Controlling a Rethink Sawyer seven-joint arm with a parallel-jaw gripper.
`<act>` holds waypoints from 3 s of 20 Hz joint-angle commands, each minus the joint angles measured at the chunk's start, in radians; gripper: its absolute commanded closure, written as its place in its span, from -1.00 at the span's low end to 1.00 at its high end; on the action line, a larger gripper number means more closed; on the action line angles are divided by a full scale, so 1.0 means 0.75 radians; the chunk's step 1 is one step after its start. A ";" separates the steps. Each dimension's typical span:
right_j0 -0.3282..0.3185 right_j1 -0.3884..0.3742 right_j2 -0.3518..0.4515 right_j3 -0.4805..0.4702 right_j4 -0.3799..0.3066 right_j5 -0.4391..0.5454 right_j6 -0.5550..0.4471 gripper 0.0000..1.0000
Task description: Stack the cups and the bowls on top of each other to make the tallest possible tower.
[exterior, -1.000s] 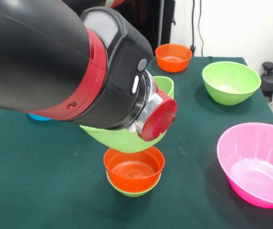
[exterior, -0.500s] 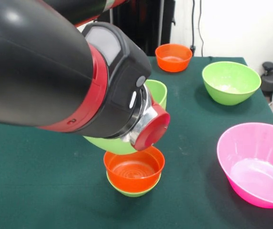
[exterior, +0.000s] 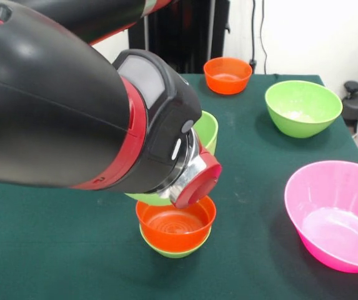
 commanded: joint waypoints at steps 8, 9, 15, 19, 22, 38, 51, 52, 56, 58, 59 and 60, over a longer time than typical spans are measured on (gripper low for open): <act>0.025 0.054 0.115 -0.215 -0.298 0.060 0.439 1.00; 0.024 0.058 0.132 -0.217 -0.311 0.055 0.433 1.00; 0.024 0.074 0.182 -0.219 -0.371 0.036 0.482 1.00; 0.023 0.084 0.224 -0.224 -0.407 0.013 0.493 1.00; 0.021 0.088 0.238 -0.223 -0.427 -0.002 0.507 1.00; 0.016 0.083 0.135 -0.156 -0.533 0.019 0.424 1.00; 0.002 0.099 0.150 -0.143 -0.610 -0.010 0.417 1.00; 0.000 0.098 0.156 -0.143 -0.623 -0.005 0.433 1.00; -0.008 0.109 0.183 -0.145 -0.653 -0.023 0.429 1.00; -0.011 0.117 0.208 -0.153 -0.655 -0.046 0.438 1.00; -0.012 0.119 0.217 -0.156 -0.656 -0.055 0.442 1.00; -0.011 0.120 0.229 -0.157 -0.667 -0.057 0.453 1.00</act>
